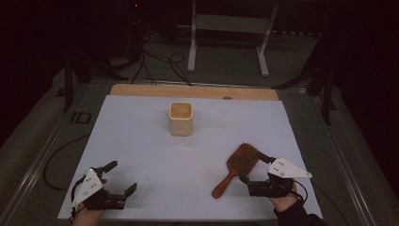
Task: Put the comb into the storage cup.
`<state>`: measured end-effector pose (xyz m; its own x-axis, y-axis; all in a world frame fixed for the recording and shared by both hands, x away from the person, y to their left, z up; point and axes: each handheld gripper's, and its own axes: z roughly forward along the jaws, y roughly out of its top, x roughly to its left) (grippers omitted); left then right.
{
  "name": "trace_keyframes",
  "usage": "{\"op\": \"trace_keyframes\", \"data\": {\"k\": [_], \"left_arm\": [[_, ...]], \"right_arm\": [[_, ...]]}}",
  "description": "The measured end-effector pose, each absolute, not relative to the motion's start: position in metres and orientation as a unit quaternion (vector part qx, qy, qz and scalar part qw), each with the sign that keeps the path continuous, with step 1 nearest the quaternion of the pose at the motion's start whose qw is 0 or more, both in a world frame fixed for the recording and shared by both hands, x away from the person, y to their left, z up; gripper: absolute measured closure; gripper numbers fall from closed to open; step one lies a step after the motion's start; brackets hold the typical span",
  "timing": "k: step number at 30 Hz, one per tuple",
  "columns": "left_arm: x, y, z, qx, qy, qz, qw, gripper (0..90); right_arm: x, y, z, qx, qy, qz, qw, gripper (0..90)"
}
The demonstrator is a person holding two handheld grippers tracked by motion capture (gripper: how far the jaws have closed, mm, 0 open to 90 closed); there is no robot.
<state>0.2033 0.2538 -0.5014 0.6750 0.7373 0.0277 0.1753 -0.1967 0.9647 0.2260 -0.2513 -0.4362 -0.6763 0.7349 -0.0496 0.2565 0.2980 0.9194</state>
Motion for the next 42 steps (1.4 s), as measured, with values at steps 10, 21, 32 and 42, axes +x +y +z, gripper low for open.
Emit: {"op": "trace_keyframes", "data": {"k": [10,21,32,42], "left_arm": [[0.203,0.253,-0.502,0.733,0.310,0.248,0.552,0.0],[0.204,0.253,-0.503,0.733,0.310,0.246,0.553,0.0],[0.204,0.253,-0.503,0.733,0.309,0.244,0.555,0.0],[0.204,0.253,-0.503,0.734,0.308,0.244,0.555,0.0]], "right_arm": [[0.235,-0.239,-0.414,0.304,0.771,0.504,0.243,9.5],[0.243,-0.220,-0.404,0.281,0.781,0.511,0.225,9.5],[0.250,-0.191,-0.412,0.249,0.806,0.504,0.187,8.7],[0.253,-0.170,-0.433,0.251,0.821,0.489,0.154,8.7]]}}
